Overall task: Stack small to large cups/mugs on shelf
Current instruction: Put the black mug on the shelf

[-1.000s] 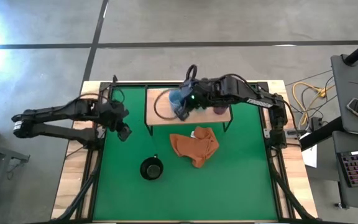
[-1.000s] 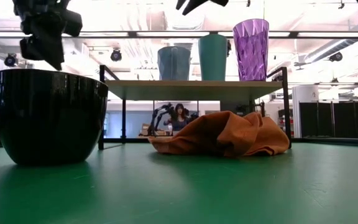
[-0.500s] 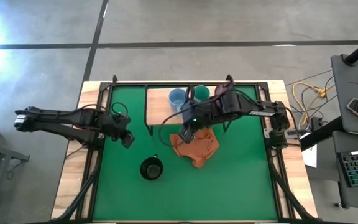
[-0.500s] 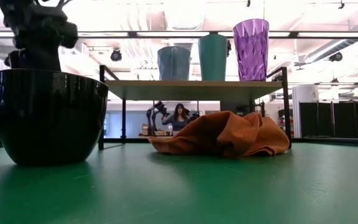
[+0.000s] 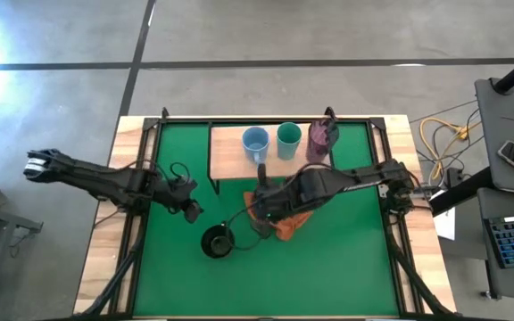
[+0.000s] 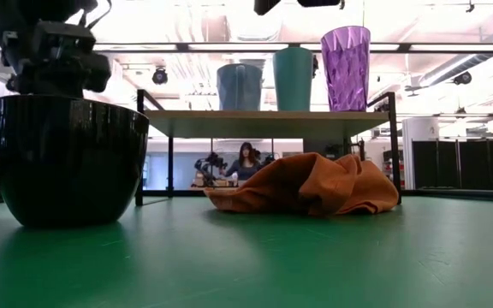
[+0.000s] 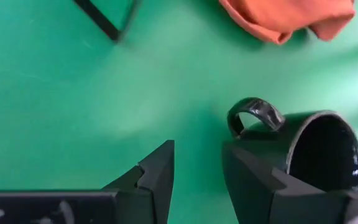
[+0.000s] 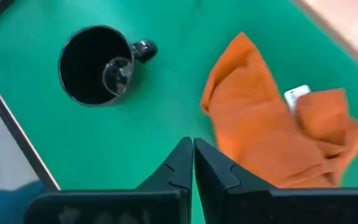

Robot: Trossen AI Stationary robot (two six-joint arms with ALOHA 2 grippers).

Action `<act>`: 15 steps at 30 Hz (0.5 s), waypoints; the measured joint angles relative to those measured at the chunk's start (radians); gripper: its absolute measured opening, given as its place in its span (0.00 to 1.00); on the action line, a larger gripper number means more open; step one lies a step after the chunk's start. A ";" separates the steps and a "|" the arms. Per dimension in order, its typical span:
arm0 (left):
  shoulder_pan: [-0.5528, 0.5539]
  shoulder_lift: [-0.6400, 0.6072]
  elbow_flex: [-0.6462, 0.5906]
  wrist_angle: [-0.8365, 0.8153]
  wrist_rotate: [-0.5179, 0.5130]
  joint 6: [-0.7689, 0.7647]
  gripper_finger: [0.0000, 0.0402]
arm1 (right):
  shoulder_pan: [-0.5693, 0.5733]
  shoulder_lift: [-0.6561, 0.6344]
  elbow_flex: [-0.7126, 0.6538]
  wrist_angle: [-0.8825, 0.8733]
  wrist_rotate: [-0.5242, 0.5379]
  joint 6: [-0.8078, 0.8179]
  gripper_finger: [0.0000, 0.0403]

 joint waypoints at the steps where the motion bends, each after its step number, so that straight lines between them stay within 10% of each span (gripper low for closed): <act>1: -0.007 0.006 -0.002 0.013 0.000 0.001 0.29 | 0.001 0.000 -0.015 0.028 -0.005 0.022 0.02; 15: -0.035 0.089 -0.067 0.252 -0.038 0.146 0.29 | 0.008 0.006 -0.351 0.671 -0.099 0.407 0.02</act>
